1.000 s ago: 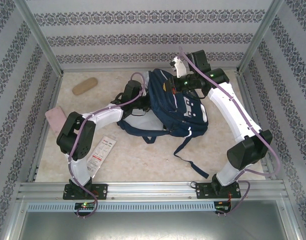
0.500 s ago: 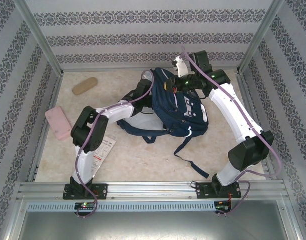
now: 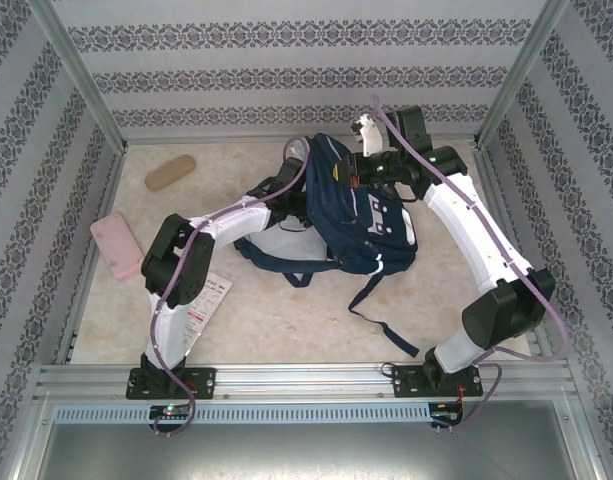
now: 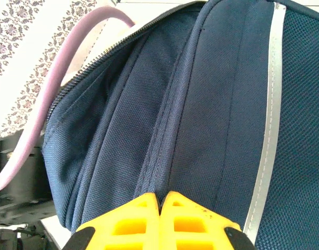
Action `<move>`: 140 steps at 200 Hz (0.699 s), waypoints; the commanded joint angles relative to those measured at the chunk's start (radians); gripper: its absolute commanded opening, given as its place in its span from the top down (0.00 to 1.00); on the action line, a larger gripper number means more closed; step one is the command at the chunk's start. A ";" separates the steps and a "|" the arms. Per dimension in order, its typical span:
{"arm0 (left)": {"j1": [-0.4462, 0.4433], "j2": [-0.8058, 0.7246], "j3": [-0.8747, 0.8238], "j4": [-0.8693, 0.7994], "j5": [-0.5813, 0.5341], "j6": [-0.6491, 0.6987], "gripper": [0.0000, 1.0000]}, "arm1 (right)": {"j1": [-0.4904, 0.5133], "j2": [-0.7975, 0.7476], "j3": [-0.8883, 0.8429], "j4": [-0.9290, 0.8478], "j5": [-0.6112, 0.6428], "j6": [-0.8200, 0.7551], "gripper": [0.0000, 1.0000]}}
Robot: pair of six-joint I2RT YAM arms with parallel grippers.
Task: Pack the student bag
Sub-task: Place the loose stationery in the student bag, then move the loose stationery to the middle-left of the table.
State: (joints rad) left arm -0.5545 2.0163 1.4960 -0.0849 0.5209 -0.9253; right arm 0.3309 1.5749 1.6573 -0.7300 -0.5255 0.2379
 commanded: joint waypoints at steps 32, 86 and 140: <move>0.110 -0.275 -0.131 -0.272 -0.128 0.149 0.12 | -0.017 -0.052 -0.091 0.151 0.031 0.016 1.00; 0.316 -0.495 -0.280 -0.506 -0.305 0.224 0.03 | 0.018 -0.051 -0.163 0.241 0.009 0.053 1.00; 0.627 -0.537 -0.301 -0.695 -0.440 0.342 0.00 | 0.080 -0.028 -0.165 0.287 0.002 0.070 1.00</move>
State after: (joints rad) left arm -0.0467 1.4872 1.1995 -0.6334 0.1814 -0.6670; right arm 0.3920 1.5520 1.4887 -0.5400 -0.5190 0.2920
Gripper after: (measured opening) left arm 0.996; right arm 0.064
